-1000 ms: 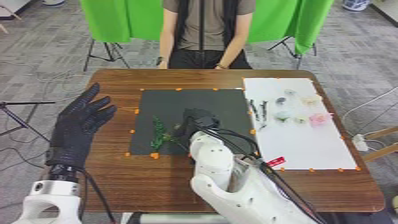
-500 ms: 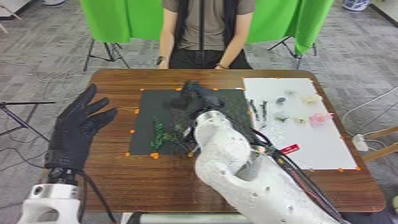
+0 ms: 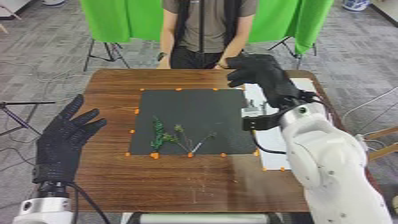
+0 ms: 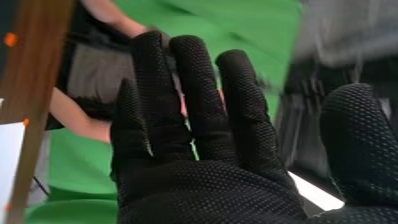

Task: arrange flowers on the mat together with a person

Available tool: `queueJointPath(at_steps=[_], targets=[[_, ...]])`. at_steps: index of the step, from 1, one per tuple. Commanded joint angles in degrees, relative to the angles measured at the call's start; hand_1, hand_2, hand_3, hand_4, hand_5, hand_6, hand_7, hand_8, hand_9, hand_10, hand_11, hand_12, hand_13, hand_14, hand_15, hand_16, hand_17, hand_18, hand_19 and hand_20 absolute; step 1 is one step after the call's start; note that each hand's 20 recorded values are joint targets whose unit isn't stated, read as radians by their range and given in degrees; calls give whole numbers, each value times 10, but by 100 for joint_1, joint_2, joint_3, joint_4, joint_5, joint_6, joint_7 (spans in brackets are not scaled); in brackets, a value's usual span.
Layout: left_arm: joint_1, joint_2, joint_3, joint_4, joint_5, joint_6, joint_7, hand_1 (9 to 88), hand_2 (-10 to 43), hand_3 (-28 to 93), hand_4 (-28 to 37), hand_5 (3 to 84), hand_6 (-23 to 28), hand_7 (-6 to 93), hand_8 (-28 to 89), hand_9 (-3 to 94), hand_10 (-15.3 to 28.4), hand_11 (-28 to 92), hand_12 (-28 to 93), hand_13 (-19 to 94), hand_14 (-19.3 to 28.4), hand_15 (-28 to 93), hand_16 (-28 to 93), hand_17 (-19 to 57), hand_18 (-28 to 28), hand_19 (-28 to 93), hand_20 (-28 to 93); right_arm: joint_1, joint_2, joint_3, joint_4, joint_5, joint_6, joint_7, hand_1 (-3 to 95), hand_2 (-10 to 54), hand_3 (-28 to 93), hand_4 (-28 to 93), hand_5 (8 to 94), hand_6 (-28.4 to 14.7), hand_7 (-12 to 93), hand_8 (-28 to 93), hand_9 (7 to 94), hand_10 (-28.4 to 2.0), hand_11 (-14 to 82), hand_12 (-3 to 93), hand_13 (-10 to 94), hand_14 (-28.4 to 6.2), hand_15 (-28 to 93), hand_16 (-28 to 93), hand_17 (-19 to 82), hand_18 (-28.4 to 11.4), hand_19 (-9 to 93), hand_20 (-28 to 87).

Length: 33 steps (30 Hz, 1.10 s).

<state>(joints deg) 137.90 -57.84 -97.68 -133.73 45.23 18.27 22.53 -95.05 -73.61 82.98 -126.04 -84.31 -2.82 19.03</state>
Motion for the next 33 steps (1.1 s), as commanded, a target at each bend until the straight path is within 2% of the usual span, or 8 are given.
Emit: queueJointPath(at_steps=[1,4,7,11,15,17,21,33], targets=[[126,-101,15,56,11,-54,33,184,79,747,-282,338,47,69,-80,380,178,193,94,313,269,467,-60,-51,276,602,34,-1904,251,935,-91,4305,406,-1501,167,122,710,-266,517,-13,140,-138,568,-159,150,135,445,-194,386,119,57,-198,435,178],[-74,5,264,179,-110,148,252,182,78,750,-282,336,44,70,-81,381,177,188,97,315,271,474,-58,-51,274,609,44,-2179,458,714,-23,4241,780,-2222,163,120,716,-269,495,-2,138,-136,545,-152,135,134,433,-191,368,123,56,-196,415,182],[-271,85,476,271,-310,338,419,179,77,753,-283,329,39,72,-82,383,175,185,99,320,270,481,-57,-50,273,611,51,-2384,338,778,29,4300,428,-2217,164,104,729,-278,494,4,145,-138,542,-144,130,135,427,-182,346,132,61,-190,389,187],[-445,28,569,346,-130,140,200,179,77,754,-283,323,36,75,-84,378,168,177,101,318,268,483,-60,-49,272,608,60,-2569,404,832,11,3786,453,-2108,171,94,723,-282,485,10,144,-140,529,-136,120,135,413,-182,321,141,61,-187,368,193],[-453,32,602,329,59,26,-33,178,80,753,-283,322,36,76,-85,374,169,173,102,315,265,474,-64,-48,272,601,65,-2597,382,971,46,3720,304,-2025,170,89,718,-282,472,11,140,-138,512,-128,103,134,405,-183,283,150,62,-188,350,198],[-430,24,626,306,153,84,-90,179,81,753,-283,323,38,75,-85,374,170,173,103,315,263,472,-63,-48,273,597,66,-2610,411,999,33,3587,397,-2051,169,88,714,-282,460,11,136,-138,502,-127,92,132,394,-184,263,152,61,-189,346,200],[-405,-47,548,276,214,-53,-214,178,80,754,-283,324,40,74,-84,373,174,176,106,313,263,469,-63,-50,273,593,67,-2608,361,1135,51,3540,314,-1995,164,86,713,-283,448,15,134,-136,488,-126,80,133,378,-185,224,166,60,-190,339,201],[-450,105,641,268,117,2,-92,184,80,753,-283,331,54,82,-82,373,184,202,114,307,266,476,-62,-48,276,598,79,-2464,356,1147,193,3490,93,-1855,158,82,711,-283,443,14,135,-135,484,-129,78,137,380,-186,227,189,57,-192,361,215]])
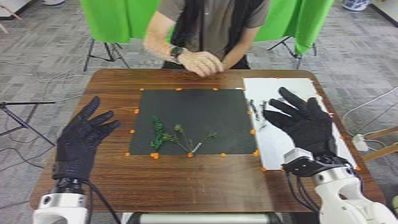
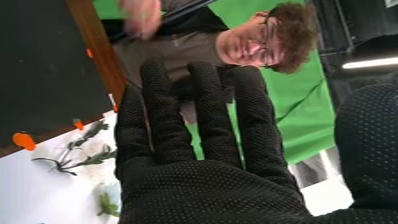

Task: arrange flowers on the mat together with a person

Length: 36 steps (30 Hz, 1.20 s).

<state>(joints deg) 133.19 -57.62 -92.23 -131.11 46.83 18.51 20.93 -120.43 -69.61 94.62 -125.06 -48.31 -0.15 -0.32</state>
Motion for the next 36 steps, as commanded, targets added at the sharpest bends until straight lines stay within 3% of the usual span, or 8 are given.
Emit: queueJointPath(at_steps=[1,2,6,9,19,36], targets=[[8,88,115,13,-53,-16,58,185,80,754,-283,331,53,82,-82,373,185,202,114,307,266,476,-62,-48,276,597,78,62,-28,-21,88,-114,-142,104,158,82,711,-283,443,14,135,-135,484,-129,78,136,380,-186,227,189,57,-192,362,215],[1,140,150,13,-90,45,117,186,79,755,-283,332,54,82,-82,373,185,201,113,307,265,475,-63,-48,276,595,77,85,-36,-24,114,-136,-178,116,158,82,710,-283,444,14,136,-135,484,-129,78,136,381,-186,227,189,56,-192,362,215],[0,51,105,13,-21,-40,28,187,79,756,-283,333,55,81,-83,367,181,196,109,301,261,464,-66,-47,272,580,68,87,-39,20,134,-210,-202,220,158,83,710,-283,446,14,136,-135,485,-131,79,137,379,-186,227,188,57,-190,356,212],[16,121,104,19,-78,0,71,189,79,756,-283,333,55,81,-83,368,182,197,109,299,261,461,-65,-49,271,576,63,84,-51,76,143,-423,-255,295,157,84,719,-282,456,11,141,-136,509,-139,102,143,406,-180,292,192,57,-191,382,224],[91,75,38,-10,-58,-14,51,190,76,760,-283,333,55,82,-82,367,184,202,109,295,261,463,-63,-52,269,574,55,-85,-65,102,52,-1475,-242,445,171,75,728,-283,457,13,144,-138,506,-140,106,140,401,-182,313,165,55,-193,382,219],[83,115,67,-16,-82,25,74,193,72,766,-283,333,55,86,-82,365,183,206,109,289,262,467,-66,-54,269,576,50,12,-67,66,72,-1156,-63,456,181,68,735,-283,463,12,145,-137,510,-142,111,142,406,-181,325,165,54,-196,391,221]])
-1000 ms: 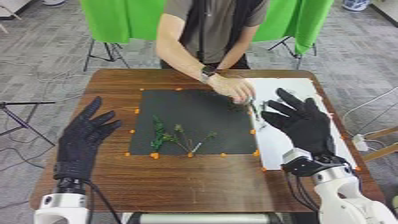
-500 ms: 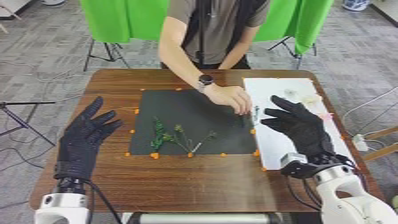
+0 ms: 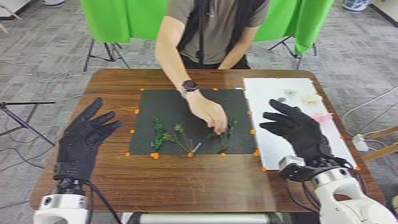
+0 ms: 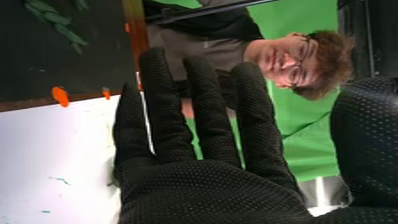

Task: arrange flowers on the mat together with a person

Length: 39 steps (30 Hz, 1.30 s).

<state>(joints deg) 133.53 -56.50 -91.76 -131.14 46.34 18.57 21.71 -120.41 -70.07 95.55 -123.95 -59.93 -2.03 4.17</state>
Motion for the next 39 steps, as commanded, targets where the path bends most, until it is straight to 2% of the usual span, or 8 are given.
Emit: queueJointPath(at_steps=[1,8,14,18,23,24,29,39], targets=[[39,-10,14,-10,-29,5,-24,193,71,766,-283,333,55,86,-82,365,183,206,109,289,261,467,-67,-54,269,576,50,10,-4,-36,-42,21,168,4,180,68,736,-283,463,12,145,-137,510,-142,112,142,408,-179,328,165,54,-196,392,221],[15,2,31,-18,-21,23,-36,194,71,767,-283,333,55,87,-82,366,184,208,109,288,261,469,-68,-54,268,577,49,-58,68,-44,-90,-1,508,6,185,62,744,-282,468,9,148,-138,531,-156,146,153,421,-176,366,163,60,-194,406,223],[14,-25,5,-30,-10,-2,-79,195,71,767,-283,334,55,88,-82,366,185,210,110,287,261,469,-69,-54,268,578,48,69,371,-160,-181,-544,1420,353,204,46,751,-276,474,4,156,-139,557,-163,217,158,458,-173,468,141,74,-207,470,241],[29,-2,-2,-62,-4,15,-59,196,69,768,-283,334,55,88,-82,366,186,210,110,286,262,471,-69,-55,268,578,47,297,685,-249,-190,-1466,1958,993,216,33,750,-268,477,2,162,-140,572,-165,252,160,492,-168,522,128,94,-220,514,249],[63,42,-34,-124,12,18,-13,196,69,769,-283,335,56,88,-82,367,186,211,111,287,264,471,-70,-55,269,579,47,990,1164,-690,-18,-3056,2304,2374,232,20,742,-262,462,3,161,-139,583,-167,277,164,525,-163,566,120,116,-229,545,250],[53,14,-53,-128,35,-16,-60,197,69,768,-283,335,57,87,-82,368,187,211,111,287,264,471,-70,-56,269,580,46,1037,1243,-750,4,-3410,2333,2621,234,16,741,-261,457,4,159,-139,586,-167,282,165,531,-163,570,119,119,-231,549,249],[27,45,-47,-146,30,6,-40,196,69,769,-283,336,57,87,-81,371,190,210,111,287,266,473,-70,-56,270,580,45,1449,1568,-1108,242,-4733,2092,3570,245,6,735,-252,448,5,155,-135,607,-166,301,161,556,-162,589,104,135,-238,574,235],[-5,66,-22,-156,14,54,-50,201,69,771,-283,337,57,88,-81,375,192,209,113,291,269,474,-70,-57,273,584,42,2513,1842,-2025,972,-6364,613,4483,272,-14,720,-243,426,13,142,-130,614,-172,289,157,576,-158,585,103,148,-246,596,216]])
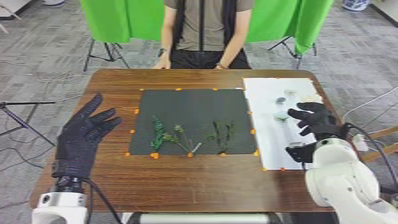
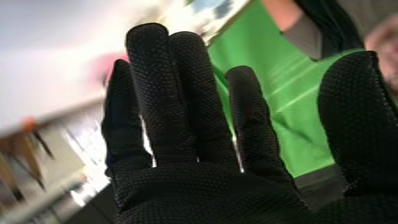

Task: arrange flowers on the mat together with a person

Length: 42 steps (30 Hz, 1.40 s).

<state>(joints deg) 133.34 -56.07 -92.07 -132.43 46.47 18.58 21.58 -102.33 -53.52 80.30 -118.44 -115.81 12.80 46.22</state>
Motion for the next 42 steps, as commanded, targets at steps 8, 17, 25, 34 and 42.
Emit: queueJointPath(at_steps=[8,17,25,34,42], targets=[[-5,28,4,-20,3,20,-55,206,68,771,-283,338,58,89,-82,376,191,209,114,293,271,474,-70,-57,273,587,39,1342,239,-1115,862,-1076,-1367,414,276,-23,716,-242,401,18,131,-124,599,-175,270,157,574,-158,574,105,141,-256,594,203],[-44,20,1,-17,12,-21,-78,206,68,772,-283,338,57,91,-83,378,190,211,114,297,271,474,-70,-56,274,589,36,1818,238,-1676,1431,-1147,-1978,545,294,-38,716,-241,412,26,137,-122,596,-176,251,154,578,-161,555,104,144,-264,594,199],[-76,-20,-12,-3,58,-93,-148,207,69,769,-283,337,57,92,-84,379,191,211,114,300,271,473,-69,-55,275,591,33,2138,454,-2577,1840,-2048,-780,795,481,-87,657,-278,628,35,236,-117,734,-112,220,176,687,-98,457,150,216,-237,595,161],[-72,15,-29,-33,57,-100,-129,206,68,771,-283,337,58,91,-84,378,191,212,114,300,270,472,-68,-55,275,592,31,2089,469,-2619,1655,-2483,-268,775,636,-95,552,-283,806,45,260,-54,929,-40,100,330,805,-22,392,310,273,-177,637,165],[-59,150,-73,-120,53,-109,65,207,65,774,-283,343,61,91,-83,391,200,212,114,327,273,460,-72,-34,268,616,36,2831,-91,-3371,837,-1860,76,-499,630,-95,567,-283,814,44,254,-48,936,-42,107,344,807,-27,415,311,257,-152,658,169]])
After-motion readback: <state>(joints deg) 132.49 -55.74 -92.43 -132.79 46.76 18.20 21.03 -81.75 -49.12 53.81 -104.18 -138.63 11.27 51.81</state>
